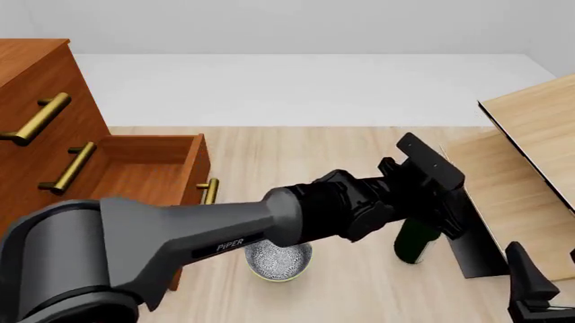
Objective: Put the wine bottle in the bottom drawer of the cabinet.
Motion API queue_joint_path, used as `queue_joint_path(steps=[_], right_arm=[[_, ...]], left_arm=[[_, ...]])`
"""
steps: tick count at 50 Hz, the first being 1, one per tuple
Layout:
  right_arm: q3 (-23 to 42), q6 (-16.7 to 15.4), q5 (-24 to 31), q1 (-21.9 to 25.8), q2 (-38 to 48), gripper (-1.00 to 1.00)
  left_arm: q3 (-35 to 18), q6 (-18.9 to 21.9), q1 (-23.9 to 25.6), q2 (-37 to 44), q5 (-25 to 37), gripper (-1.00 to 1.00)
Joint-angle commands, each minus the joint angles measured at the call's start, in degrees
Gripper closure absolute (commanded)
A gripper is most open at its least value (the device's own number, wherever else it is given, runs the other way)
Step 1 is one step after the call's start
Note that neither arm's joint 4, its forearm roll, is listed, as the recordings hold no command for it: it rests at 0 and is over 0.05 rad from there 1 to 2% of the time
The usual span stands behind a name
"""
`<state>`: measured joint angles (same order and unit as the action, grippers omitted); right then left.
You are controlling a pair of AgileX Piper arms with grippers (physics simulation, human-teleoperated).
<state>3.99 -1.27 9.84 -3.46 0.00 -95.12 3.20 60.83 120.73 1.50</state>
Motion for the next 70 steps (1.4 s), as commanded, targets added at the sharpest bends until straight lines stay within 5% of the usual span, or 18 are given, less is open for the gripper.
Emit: queue_joint_path(steps=[1,44,58,70], right_arm=[[1.12,-0.23,0.59,0.36,0.00,-1.00],[-0.99,0.14,-2.29,2.58,0.00,-1.00],[-2.24,0.43,-3.53,3.14,0.00,-1.00],[-2.48,0.08,-3.61,3.58,0.00,-1.00]], left_arm=[[-0.11,2.25,-0.54,-6.02,2.96,1.00],[2.09,4.93,-14.50,-26.13,5.58,1.00],[7.21,9.19,-19.63,-33.69,5.09,1.00],[9.53,7.29,-23.89,-38.75,5.61,1.00]])
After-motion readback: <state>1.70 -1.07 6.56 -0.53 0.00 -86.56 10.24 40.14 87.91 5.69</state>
